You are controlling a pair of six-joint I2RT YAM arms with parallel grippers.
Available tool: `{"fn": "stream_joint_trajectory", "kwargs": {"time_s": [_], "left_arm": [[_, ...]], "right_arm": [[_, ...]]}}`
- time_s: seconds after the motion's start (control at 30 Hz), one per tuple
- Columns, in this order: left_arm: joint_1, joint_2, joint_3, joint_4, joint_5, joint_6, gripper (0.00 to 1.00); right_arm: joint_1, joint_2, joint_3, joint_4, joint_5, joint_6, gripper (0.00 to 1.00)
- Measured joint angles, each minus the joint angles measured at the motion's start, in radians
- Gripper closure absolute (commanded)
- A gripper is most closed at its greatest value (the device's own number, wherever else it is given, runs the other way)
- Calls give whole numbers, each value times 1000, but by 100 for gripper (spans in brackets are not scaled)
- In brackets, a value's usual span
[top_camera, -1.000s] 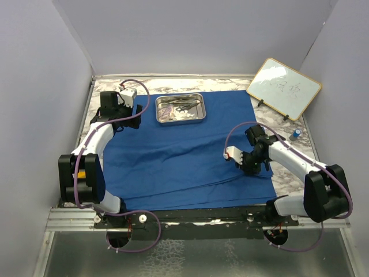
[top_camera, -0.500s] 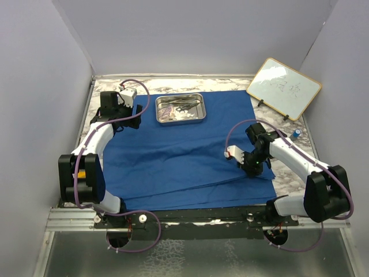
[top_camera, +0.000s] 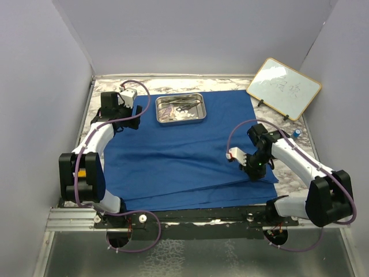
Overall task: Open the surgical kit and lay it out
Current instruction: Smooth out the surgical kit at the center of the board.
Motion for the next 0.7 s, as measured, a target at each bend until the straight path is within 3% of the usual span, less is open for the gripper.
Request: {"fn": "stream_joint_trajectory", "kwargs": {"time_s": [0.37, 0.7], "left_arm": [[0, -5, -39, -16, 8, 107, 16], [-40, -135, -70, -187, 153, 319, 19]], "right_arm": [[0, 9, 41, -66, 0, 0, 93], [1, 53, 88, -137, -26, -19, 91]]}}
